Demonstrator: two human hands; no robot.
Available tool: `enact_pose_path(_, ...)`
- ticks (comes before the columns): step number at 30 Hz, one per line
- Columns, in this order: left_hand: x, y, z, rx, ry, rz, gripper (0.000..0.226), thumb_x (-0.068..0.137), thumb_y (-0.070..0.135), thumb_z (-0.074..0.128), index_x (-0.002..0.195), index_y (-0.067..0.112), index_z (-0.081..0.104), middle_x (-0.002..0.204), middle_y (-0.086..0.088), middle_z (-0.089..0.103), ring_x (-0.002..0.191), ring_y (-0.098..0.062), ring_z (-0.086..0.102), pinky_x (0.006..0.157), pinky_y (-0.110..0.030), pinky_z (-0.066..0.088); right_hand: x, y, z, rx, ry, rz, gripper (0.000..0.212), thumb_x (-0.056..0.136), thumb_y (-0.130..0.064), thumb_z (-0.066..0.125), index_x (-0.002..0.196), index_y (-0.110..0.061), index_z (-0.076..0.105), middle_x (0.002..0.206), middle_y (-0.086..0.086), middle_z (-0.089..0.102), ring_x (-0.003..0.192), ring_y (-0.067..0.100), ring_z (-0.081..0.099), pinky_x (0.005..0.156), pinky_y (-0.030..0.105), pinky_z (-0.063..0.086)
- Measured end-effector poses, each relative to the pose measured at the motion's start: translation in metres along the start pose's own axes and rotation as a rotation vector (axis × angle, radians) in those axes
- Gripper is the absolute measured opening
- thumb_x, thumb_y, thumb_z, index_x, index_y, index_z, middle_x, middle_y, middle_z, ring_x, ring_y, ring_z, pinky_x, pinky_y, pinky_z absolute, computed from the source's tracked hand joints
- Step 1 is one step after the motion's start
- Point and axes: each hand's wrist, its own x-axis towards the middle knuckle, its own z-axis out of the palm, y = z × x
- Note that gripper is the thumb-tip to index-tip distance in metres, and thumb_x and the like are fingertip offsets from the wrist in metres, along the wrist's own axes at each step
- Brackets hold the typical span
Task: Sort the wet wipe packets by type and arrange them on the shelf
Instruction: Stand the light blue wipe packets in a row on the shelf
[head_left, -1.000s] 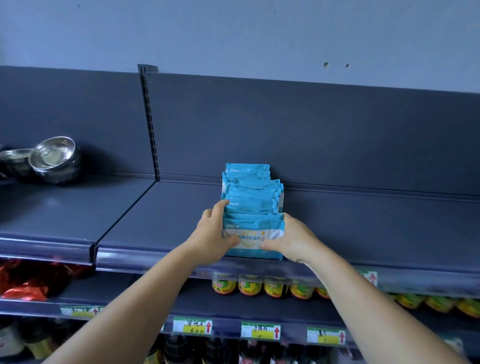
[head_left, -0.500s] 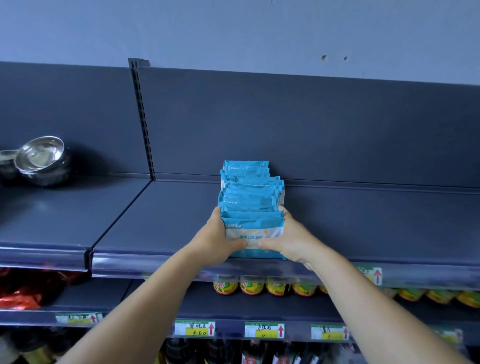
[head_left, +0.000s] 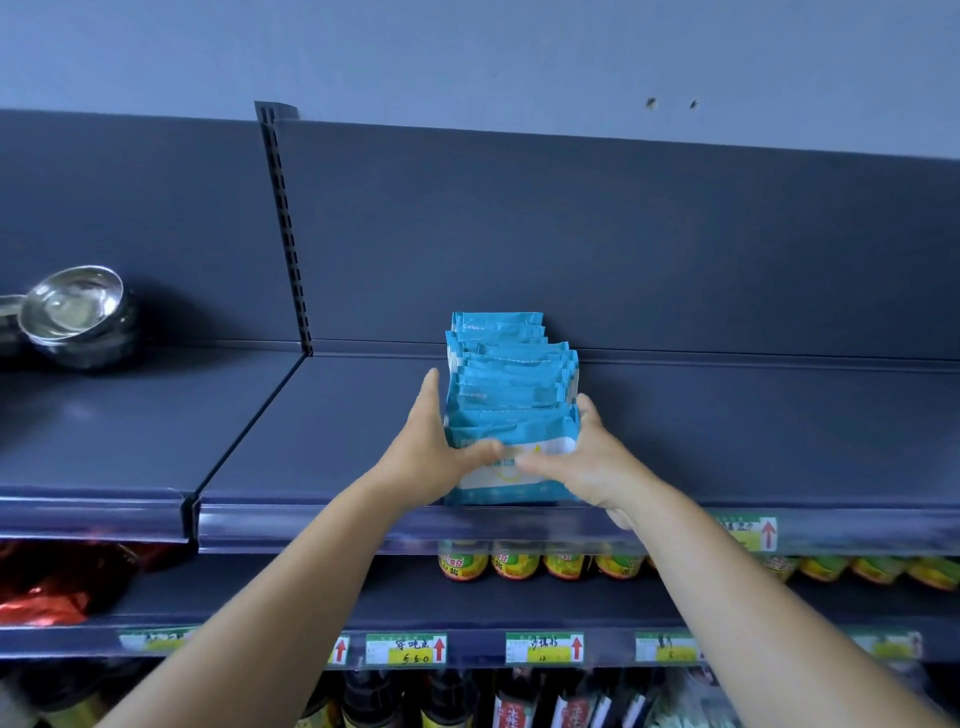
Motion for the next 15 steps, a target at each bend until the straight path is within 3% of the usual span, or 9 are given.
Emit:
enact_pose_path(1,0.0,0.0,0.002,0.064,0.052,0.11,0.072,0.092,0.036,0.059,0.143,0.045,0.01,0.138,0.027,0.032,0.13,0.01,0.033,0.103,-0.017,0.034,-0.002,-0.001,0.001,0.017,0.038,-0.056,0.091,0.077,-0.047,0.072,0.142,-0.045,0.009,0.139,-0.025,0.034,0.124,0.007,0.042,0.099,0.032,0.042)
enact_pose_path(2,0.002,-0.001,0.004,0.186,0.075,0.196,0.063,0.095,0.041,0.049,0.145,0.044,0.011,0.15,0.021,0.022,0.14,0.004,0.018,0.113,-0.026,0.026,-0.003,-0.001,0.003,-0.019,0.078,-0.132,0.085,0.083,-0.05,0.064,0.145,-0.047,0.006,0.149,-0.024,0.024,0.132,0.007,0.036,0.105,0.036,0.038)
enact_pose_path(4,0.006,-0.004,0.007,0.535,0.041,0.197,0.055,0.1,0.043,0.034,0.15,0.035,0.014,0.16,0.008,-0.003,0.147,-0.012,-0.006,0.119,-0.039,0.008,-0.002,-0.002,0.007,-0.226,0.113,-0.231,0.073,0.093,-0.049,0.047,0.149,-0.043,0.002,0.159,-0.019,-0.002,0.145,0.007,0.014,0.116,0.039,0.024)
enact_pose_path(7,0.012,-0.002,0.006,0.723,-0.031,0.115,0.057,0.099,0.048,0.03,0.151,0.033,0.013,0.16,0.004,-0.008,0.147,-0.015,-0.007,0.118,-0.04,0.005,0.005,-0.002,0.01,-0.335,0.076,-0.23,0.062,0.098,-0.047,0.036,0.151,-0.039,0.005,0.159,-0.017,-0.009,0.147,0.006,0.004,0.117,0.034,0.017)
enact_pose_path(9,0.013,-0.003,0.003,0.578,-0.085,0.091,0.064,0.095,0.051,0.041,0.151,0.036,0.011,0.16,0.008,-0.007,0.147,-0.016,0.001,0.119,-0.039,0.009,0.01,0.001,0.007,-0.234,0.035,-0.214,0.067,0.097,-0.046,0.042,0.151,-0.041,0.002,0.158,-0.019,-0.005,0.146,0.002,0.004,0.117,0.032,0.016)
enact_pose_path(11,0.015,-0.003,-0.001,0.264,-0.041,0.074,0.076,0.089,0.057,0.051,0.151,0.038,0.011,0.159,0.013,0.003,0.145,-0.011,0.012,0.118,-0.038,0.017,0.014,-0.001,0.001,-0.064,0.024,-0.218,0.077,0.092,-0.05,0.05,0.15,-0.042,0.0,0.156,-0.022,0.009,0.143,0.0,0.013,0.117,0.033,0.019)
enact_pose_path(13,0.021,0.001,-0.005,0.024,0.036,0.018,0.075,0.09,0.056,0.049,0.151,0.033,0.013,0.151,0.014,0.022,0.138,-0.005,0.024,0.113,-0.029,0.023,0.025,-0.003,-0.007,0.15,0.042,-0.212,0.084,0.089,-0.053,0.053,0.151,-0.039,-0.002,0.146,-0.028,0.022,0.135,-0.005,0.025,0.114,0.031,0.023)
enact_pose_path(15,0.036,0.002,-0.012,-0.097,0.067,-0.114,0.074,0.09,0.059,0.043,0.151,0.031,0.014,0.149,0.013,0.03,0.136,-0.007,0.031,0.11,-0.027,0.025,0.039,-0.007,-0.019,0.281,0.072,-0.149,0.085,0.093,-0.051,0.047,0.151,-0.031,-0.01,0.143,-0.026,0.019,0.132,-0.005,0.025,0.109,0.026,0.02)
